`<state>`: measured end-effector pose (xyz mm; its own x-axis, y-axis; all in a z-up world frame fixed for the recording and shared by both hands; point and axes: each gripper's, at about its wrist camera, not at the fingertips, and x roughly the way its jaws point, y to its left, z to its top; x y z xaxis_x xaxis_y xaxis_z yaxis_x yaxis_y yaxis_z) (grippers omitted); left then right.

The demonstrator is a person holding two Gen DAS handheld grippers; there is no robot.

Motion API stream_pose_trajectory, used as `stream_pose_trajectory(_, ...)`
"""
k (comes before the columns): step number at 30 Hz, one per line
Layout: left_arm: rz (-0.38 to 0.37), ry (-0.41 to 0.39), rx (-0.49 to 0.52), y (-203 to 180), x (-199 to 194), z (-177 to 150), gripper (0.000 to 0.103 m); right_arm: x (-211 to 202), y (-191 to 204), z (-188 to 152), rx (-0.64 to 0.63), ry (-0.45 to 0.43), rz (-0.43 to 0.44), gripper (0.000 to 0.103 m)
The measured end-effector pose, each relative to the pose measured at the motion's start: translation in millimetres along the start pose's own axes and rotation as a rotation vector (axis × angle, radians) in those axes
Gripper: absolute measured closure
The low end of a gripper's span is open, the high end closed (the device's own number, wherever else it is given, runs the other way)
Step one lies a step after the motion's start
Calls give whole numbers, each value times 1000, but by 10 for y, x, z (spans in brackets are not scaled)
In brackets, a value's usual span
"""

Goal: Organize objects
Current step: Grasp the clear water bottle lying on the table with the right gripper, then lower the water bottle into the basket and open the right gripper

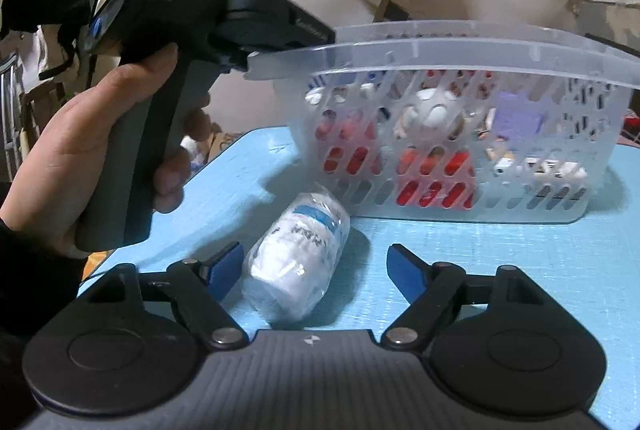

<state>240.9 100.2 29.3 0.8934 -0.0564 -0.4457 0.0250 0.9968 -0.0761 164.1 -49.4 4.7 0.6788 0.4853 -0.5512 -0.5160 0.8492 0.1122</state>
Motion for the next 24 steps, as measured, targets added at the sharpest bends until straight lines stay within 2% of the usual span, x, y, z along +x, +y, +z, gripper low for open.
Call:
stream_pose_trajectory(2,-1,0,0,5,1,-2,65,77,24,17,-8,26,15,23)
stream_pose_trajectory(3,-2,0,0,5,2,-2,65,110,39,20,-14,38,26,28)
stream_pose_trajectory(5,-3,0,0,5,1,-3,64,150,77,19,-27,59,42,44)
stream_pose_trajectory(6,-4,0,0,5,-1,1,64,157,75,16,-25,59,53,46)
stream_pose_trajectory(12,-5,0,-2,6,-3,8,64,1,42,-14,-40,13,65,48)
stream_pose_trajectory(19,-5,-2,-1,7,-4,6,64,-361,-237,-100,14,-27,37,50)
stream_pose_trajectory(24,-6,0,-2,9,-1,13,64,-824,-280,20,-16,-157,33,50)
